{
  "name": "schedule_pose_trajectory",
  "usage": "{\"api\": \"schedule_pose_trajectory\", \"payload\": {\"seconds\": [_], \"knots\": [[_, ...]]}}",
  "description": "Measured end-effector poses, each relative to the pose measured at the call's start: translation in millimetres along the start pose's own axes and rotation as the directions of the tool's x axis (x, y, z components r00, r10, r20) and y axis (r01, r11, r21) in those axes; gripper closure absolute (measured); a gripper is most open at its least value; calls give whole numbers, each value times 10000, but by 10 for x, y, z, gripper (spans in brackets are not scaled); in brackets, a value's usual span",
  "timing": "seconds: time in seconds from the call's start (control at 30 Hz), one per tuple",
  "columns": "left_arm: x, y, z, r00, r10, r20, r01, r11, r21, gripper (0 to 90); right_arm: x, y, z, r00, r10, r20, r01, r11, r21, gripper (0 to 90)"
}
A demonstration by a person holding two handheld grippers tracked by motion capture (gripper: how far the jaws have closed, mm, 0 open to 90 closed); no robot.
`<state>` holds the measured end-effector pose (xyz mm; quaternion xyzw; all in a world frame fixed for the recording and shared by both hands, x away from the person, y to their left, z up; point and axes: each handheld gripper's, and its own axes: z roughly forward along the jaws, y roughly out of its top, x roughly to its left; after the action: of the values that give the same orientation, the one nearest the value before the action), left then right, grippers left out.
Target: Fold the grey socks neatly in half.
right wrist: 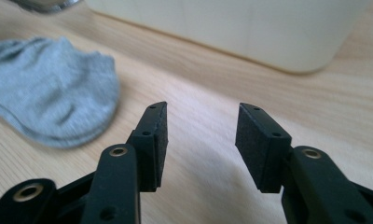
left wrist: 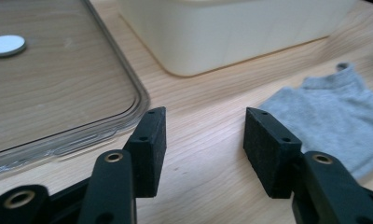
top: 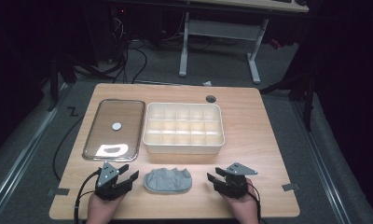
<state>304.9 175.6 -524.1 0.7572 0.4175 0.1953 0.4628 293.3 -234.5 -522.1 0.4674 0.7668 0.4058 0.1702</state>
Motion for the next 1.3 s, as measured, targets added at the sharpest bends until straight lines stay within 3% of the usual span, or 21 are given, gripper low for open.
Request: {"api": "schedule_pose_trajectory", "payload": {"seconds": [0.1,0.33,0.6,0.83,1.03,1.3], "knots": [[12,4,17,9999,-58,-118,59,10000,72,465,-11,-8,2,10000,-25,25,25,10000,-62,536],[-8,11,45,10000,-24,24,24,9996,284,454,-31,-20,-33,10000,38,35,-36,9993,-381,520],[-35,13,21,9990,-246,380,236,9993,275,460,-27,-22,-11,9999,-27,150,38,9973,-737,493],[-56,8,27,9985,-170,520,153,9993,333,453,-27,-9,-68,9982,-63,593,132,9931,-1168,489],[-82,20,30,9981,-139,600,119,9994,324,440,-14,-3,-53,9994,7,339,30,9940,-1091,479],[-178,17,43,9966,-42,829,14,9994,337,422,147,33,-27,9994,-307,-136,294,9957,-877,477]]}}
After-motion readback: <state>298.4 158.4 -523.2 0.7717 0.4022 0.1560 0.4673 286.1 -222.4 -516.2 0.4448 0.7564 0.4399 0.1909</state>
